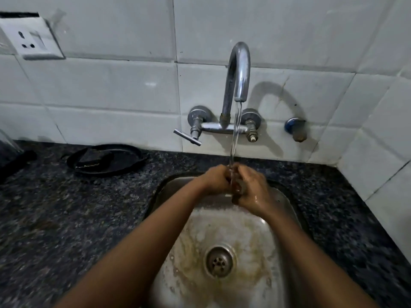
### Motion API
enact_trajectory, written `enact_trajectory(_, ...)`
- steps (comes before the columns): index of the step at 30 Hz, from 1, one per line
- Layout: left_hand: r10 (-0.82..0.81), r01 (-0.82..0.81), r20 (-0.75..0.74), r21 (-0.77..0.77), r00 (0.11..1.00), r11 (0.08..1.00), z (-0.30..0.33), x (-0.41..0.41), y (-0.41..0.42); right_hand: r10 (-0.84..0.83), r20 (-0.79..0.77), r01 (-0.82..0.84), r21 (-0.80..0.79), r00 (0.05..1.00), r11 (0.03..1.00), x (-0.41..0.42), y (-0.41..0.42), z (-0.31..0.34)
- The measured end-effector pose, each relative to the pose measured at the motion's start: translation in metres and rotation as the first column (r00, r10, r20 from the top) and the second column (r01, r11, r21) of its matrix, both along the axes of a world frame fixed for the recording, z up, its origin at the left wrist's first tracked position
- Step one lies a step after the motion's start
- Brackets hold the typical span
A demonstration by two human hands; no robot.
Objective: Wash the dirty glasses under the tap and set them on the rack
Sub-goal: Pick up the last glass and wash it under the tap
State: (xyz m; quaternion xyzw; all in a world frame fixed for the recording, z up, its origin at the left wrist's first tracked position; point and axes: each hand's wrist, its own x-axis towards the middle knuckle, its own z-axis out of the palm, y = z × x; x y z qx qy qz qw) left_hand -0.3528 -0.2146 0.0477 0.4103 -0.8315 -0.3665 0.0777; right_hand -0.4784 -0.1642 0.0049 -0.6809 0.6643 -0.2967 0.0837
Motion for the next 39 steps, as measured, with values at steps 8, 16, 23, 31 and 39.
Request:
enact_trajectory(8, -0.169, 0.158, 0.260, 0.063, 0.951, 0.985, 0.002, -0.025, 0.007, 0.170, -0.318, -0.211, -0.099, 0.933, 0.973, -0.019, -0.004, -0.007)
enact_trajectory(16, -0.087, 0.082, 0.004, 0.297, 0.996, 0.951, 0.017, -0.018, 0.000, 0.102, -0.243, -0.111, -0.024, 0.965, 0.994, -0.018, 0.001, -0.001)
enact_trajectory(23, 0.504, -0.366, -0.374, 0.382, 0.778, 0.848, 0.005, -0.031, 0.018, -0.236, -0.329, 0.254, 0.013, 0.914, 0.967, 0.015, 0.004, 0.007)
enact_trajectory(31, 0.550, -0.484, -0.621, 0.296, 0.558, 0.824, -0.022, -0.008, 0.015, 0.072, 0.595, -0.293, 0.284, 0.801, 0.913, 0.009, 0.020, 0.014)
enact_trajectory(39, 0.537, -0.357, -0.649, 0.402, 0.539, 0.843, -0.027, -0.004, 0.013, -0.132, 0.796, -0.316, 0.379, 0.591, 0.870, 0.016, 0.039, 0.018)
